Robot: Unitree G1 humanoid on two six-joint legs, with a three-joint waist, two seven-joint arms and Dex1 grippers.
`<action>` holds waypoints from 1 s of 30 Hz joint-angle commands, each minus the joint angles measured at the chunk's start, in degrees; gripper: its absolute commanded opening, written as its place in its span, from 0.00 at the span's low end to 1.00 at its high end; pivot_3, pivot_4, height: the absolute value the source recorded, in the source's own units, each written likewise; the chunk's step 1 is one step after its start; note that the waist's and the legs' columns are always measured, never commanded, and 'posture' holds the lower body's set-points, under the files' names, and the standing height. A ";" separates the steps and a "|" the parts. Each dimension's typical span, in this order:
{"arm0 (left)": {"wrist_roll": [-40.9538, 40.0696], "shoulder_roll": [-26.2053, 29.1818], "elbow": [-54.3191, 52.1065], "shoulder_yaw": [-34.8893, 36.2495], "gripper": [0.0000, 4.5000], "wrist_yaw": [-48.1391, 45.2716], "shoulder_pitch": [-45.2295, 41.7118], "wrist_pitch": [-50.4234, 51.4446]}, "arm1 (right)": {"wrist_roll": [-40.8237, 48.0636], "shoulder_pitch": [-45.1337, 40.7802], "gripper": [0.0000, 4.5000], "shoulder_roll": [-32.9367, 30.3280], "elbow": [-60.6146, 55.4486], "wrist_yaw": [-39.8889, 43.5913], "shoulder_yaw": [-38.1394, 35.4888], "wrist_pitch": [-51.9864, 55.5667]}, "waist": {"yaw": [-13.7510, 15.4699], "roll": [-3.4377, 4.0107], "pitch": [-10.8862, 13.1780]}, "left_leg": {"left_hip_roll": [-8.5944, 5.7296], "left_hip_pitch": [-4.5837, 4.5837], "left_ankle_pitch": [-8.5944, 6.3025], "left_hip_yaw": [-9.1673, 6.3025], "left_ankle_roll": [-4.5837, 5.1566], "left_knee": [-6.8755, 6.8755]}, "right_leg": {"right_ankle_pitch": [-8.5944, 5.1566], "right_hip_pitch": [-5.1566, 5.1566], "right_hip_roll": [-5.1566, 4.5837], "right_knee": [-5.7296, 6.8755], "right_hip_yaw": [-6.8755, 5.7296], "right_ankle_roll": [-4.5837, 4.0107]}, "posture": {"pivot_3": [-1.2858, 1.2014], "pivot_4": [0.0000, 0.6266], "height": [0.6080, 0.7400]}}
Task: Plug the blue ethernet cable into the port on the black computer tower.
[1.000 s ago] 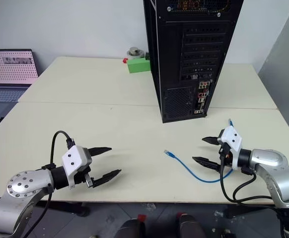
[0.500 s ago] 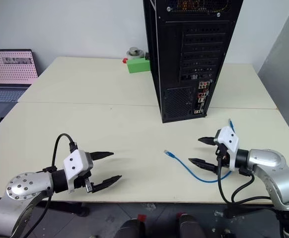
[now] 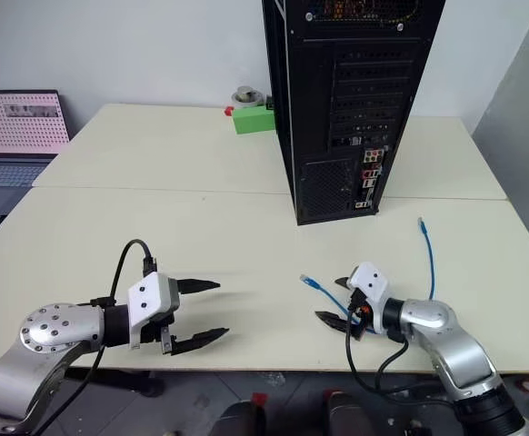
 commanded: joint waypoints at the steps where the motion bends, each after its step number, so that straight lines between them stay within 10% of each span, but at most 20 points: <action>1: -1.11 -0.15 0.25 -0.38 1.00 -0.61 -1.67 -0.82 | -1.08 0.75 0.87 -0.13 -0.94 0.08 0.37 -1.54 | -0.01 0.00 0.00 | 0.00 0.01 0.00 0.00 0.00 0.00 | 0.00 0.00 0.00 0.00 0.00 0.00 | 0.52 0.24 1.00; 17: 2.92 -3.52 9.38 -8.32 1.00 -1.85 -10.94 -5.78 | -1.84 -2.04 0.01 -1.29 -3.62 1.96 0.29 -0.37 | 0.01 0.00 0.00 | -0.06 0.01 0.00 0.01 0.00 0.01 | 0.01 0.00 0.07 0.01 0.01 -0.01 | 0.52 0.24 1.00; 30: 3.20 -9.17 18.81 -15.45 1.00 -7.23 -23.28 -6.99 | -1.36 -9.01 0.01 -3.20 -9.04 6.58 2.52 1.64 | -0.01 0.00 0.00 | -0.10 -0.03 0.00 -0.02 0.00 0.05 | 0.08 0.00 0.17 0.01 -0.03 -0.14 | 0.52 0.24 1.00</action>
